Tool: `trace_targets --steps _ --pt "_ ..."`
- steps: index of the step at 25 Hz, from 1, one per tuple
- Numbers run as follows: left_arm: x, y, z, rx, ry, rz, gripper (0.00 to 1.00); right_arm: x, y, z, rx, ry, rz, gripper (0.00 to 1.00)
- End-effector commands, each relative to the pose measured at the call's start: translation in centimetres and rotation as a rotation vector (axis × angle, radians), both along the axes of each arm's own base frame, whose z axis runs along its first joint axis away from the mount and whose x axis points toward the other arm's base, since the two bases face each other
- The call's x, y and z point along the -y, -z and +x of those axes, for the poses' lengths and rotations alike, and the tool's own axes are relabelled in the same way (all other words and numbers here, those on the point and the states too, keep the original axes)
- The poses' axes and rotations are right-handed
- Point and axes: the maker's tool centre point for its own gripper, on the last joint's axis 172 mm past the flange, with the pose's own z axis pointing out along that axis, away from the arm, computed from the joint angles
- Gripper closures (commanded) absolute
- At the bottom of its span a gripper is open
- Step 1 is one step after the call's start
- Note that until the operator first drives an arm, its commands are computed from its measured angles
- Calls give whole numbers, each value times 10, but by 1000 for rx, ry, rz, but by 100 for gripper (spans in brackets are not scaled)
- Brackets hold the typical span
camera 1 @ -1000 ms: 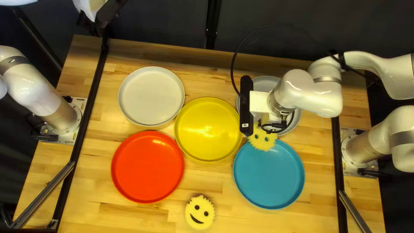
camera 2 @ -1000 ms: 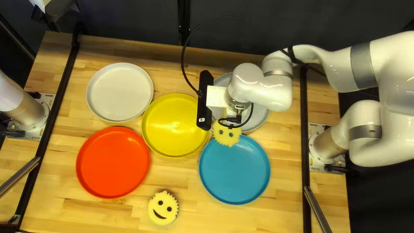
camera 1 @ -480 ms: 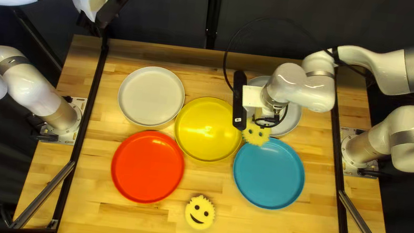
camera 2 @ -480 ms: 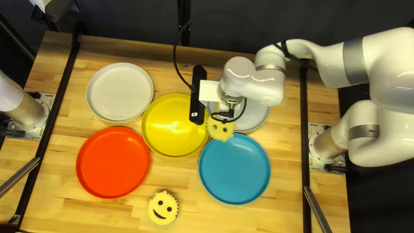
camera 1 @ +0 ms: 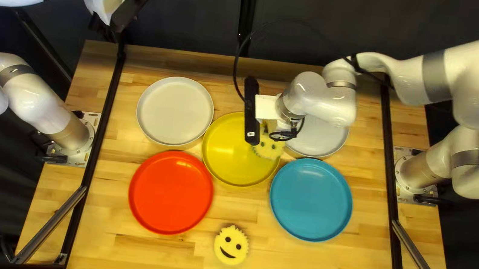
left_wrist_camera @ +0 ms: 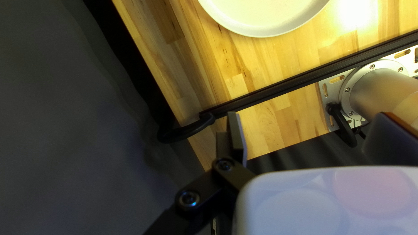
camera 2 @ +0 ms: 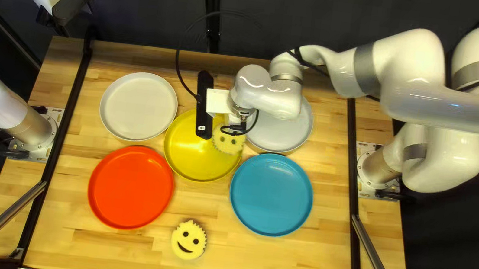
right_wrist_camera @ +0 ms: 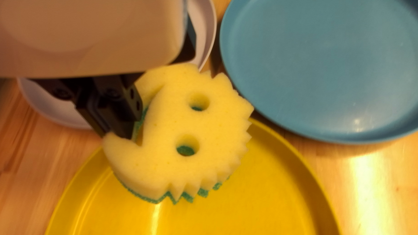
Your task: Pick up sponge and scrub the plate
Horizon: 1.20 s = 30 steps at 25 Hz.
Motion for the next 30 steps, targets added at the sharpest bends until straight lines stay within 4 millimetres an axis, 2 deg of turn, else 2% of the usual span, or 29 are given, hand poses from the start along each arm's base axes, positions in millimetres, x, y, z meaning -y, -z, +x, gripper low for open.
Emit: trace_targets --steps 1,5,8,12,16,22,25,30 --pt "0 0 0 0 0 0 0 0 0 1 -1 -2 1 100" --pt "0 0 0 0 0 0 0 0 0 1 -1 -2 1 100" --pt "0 0 0 0 0 0 0 -9 4 -3 -26 5 -12 100" --pt "0 0 0 0 0 0 0 -12 13 7 -40 -4 -30 100" --pt "0 0 0 0 0 0 0 -19 31 15 -58 -25 -46 100" --pt "0 0 0 0 0 0 0 -27 32 19 -81 -51 -70 100" --pt "0 0 0 0 0 0 0 -16 30 17 -86 -54 -89 100" --pt "0 0 0 0 0 0 0 17 28 14 -62 -57 -120 100"
